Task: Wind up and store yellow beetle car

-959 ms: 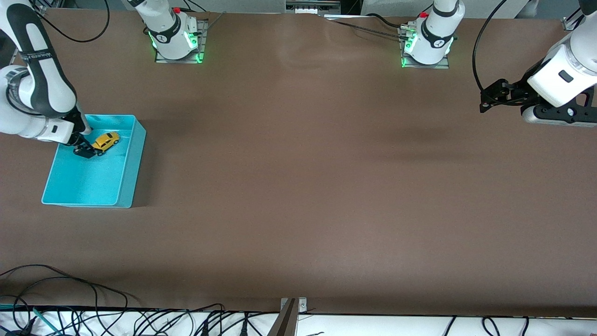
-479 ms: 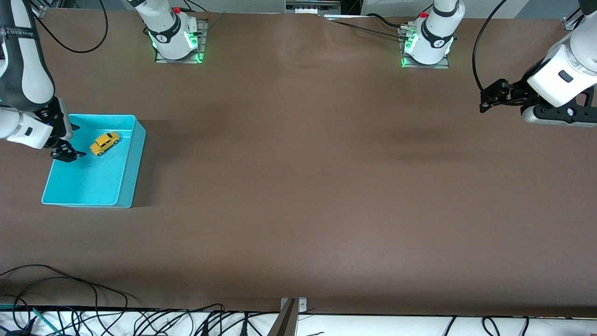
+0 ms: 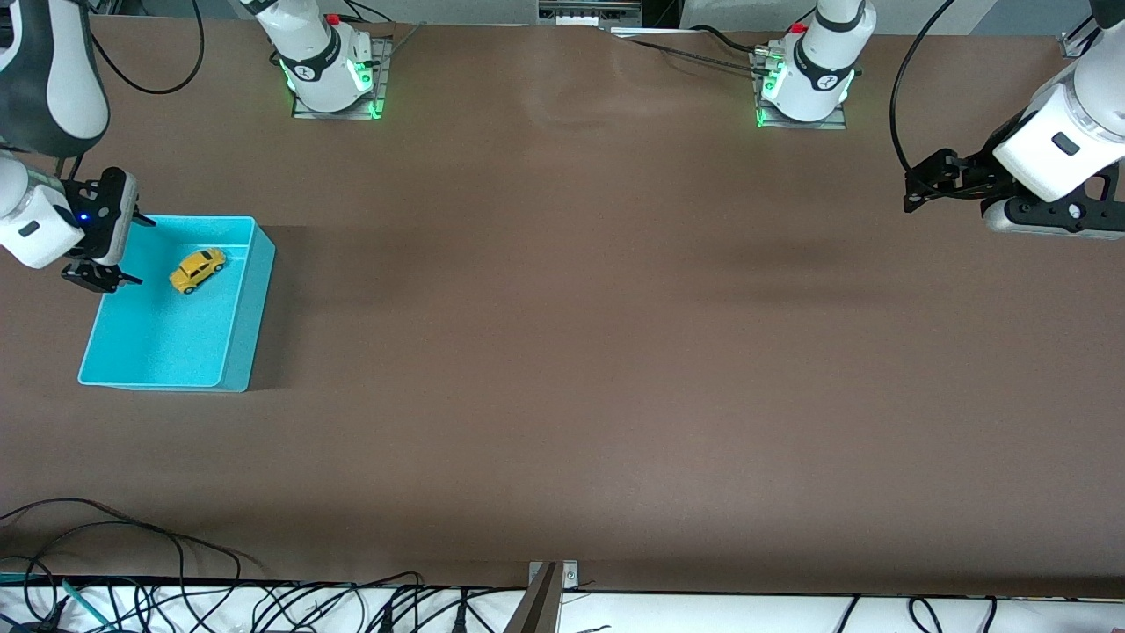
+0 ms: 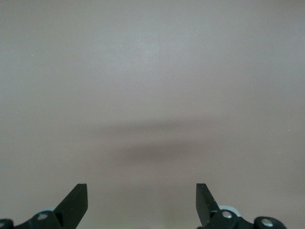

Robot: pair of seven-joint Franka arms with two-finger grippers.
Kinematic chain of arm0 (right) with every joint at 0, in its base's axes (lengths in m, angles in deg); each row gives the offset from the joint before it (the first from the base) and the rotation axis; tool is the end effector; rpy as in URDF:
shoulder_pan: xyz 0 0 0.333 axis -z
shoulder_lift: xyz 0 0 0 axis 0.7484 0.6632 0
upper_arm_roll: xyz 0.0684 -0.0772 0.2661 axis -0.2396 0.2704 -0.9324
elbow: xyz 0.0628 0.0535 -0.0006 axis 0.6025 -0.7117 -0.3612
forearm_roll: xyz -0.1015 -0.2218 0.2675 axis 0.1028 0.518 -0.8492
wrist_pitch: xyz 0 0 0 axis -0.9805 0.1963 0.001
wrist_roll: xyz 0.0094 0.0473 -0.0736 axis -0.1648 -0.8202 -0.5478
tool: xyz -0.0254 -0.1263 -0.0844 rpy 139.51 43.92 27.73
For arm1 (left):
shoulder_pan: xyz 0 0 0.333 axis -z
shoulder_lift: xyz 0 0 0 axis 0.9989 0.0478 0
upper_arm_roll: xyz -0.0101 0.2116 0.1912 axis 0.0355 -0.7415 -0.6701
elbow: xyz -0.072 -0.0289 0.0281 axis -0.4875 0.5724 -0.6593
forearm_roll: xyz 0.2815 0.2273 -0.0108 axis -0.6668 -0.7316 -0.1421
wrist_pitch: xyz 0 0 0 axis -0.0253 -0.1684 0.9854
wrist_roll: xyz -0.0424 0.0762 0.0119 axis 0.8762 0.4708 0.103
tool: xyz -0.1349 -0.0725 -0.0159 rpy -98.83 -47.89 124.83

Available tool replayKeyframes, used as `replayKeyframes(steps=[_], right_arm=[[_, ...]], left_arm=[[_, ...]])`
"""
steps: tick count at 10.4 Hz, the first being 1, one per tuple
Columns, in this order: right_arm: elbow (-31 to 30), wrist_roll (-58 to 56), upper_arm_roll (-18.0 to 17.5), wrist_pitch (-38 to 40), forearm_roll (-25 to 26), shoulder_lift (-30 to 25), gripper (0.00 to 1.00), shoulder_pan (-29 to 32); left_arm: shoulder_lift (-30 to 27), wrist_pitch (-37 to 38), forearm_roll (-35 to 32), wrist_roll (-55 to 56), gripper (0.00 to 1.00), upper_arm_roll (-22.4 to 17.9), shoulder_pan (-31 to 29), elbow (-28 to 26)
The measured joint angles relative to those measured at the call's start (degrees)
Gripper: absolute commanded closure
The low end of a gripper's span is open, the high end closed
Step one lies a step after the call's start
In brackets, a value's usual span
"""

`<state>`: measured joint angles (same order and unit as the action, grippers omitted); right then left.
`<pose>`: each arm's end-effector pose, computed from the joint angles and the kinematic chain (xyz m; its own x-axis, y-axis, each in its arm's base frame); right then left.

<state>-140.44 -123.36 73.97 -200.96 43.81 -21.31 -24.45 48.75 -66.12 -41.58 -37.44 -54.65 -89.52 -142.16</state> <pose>0.5082 -0.0837 0.3831 0.1659 0.9861 -0.0133 0.9845 -0.1664 -0.0547 0.5105 -0.0543 0.5328 0.9943 -0.0498 -0.0942 -0.0483 -0.9987 0.0183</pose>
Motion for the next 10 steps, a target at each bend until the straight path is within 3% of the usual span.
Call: replayKeyframes(steps=[3, 7, 10], right_arm=[[4.17, 23.36, 0.47, 5.52, -0.35, -2.79, 0.0, -5.47], [9.83, 49.8, 8.07, 7.26, -1.43, -2.61, 0.0, -15.51], [15.51, 67.54, 13.01, 13.7, -1.33, -2.19, 0.0, -23.39]], left_arm=[[0.0, 0.0, 0.0, 0.0, 0.0, 0.0, 0.01, 0.0], [0.01, 0.0, 0.0, 0.0, 0.0, 0.01, 0.01, 0.0], [0.02, 0.0, 0.0, 0.0, 0.0, 0.01, 0.01, 0.0]])
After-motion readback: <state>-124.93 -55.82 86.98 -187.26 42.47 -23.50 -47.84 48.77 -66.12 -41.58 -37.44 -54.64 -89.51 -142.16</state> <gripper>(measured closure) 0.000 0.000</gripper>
